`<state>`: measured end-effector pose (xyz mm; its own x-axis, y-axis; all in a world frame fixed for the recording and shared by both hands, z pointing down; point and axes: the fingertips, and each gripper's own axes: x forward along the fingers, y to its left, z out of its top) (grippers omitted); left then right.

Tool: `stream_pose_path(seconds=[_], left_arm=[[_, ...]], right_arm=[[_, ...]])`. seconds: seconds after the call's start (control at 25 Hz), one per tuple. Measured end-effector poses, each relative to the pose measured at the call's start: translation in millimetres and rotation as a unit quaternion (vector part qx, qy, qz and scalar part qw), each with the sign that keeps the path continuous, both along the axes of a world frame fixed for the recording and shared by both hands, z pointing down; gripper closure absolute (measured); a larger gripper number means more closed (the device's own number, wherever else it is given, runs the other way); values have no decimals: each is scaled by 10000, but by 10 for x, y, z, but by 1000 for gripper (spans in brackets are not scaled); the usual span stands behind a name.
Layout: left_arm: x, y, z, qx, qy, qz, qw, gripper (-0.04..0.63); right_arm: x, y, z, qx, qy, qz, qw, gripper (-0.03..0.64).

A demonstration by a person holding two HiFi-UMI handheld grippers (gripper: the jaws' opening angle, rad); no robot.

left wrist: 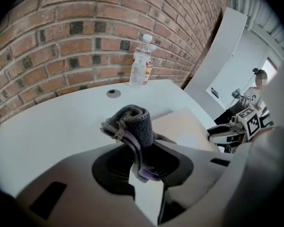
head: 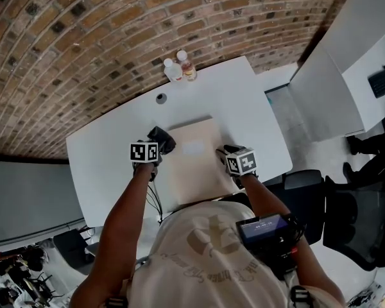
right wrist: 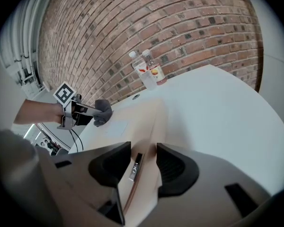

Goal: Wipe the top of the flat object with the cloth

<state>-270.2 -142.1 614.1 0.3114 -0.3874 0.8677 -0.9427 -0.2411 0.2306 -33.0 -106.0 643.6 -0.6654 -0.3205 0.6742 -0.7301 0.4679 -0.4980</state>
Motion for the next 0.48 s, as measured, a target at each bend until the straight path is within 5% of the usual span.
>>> stream_pose_path(seconds=[0.2,0.48], left_arm=[[-142,52,-75,-22,-156,-175,9997,489],[488,-51,-377,286,680,232,9970,491]], right_arm=[[4,1,54,-7,4,71,10000,434],[21,-10,17,48,-37,109,9999,435]])
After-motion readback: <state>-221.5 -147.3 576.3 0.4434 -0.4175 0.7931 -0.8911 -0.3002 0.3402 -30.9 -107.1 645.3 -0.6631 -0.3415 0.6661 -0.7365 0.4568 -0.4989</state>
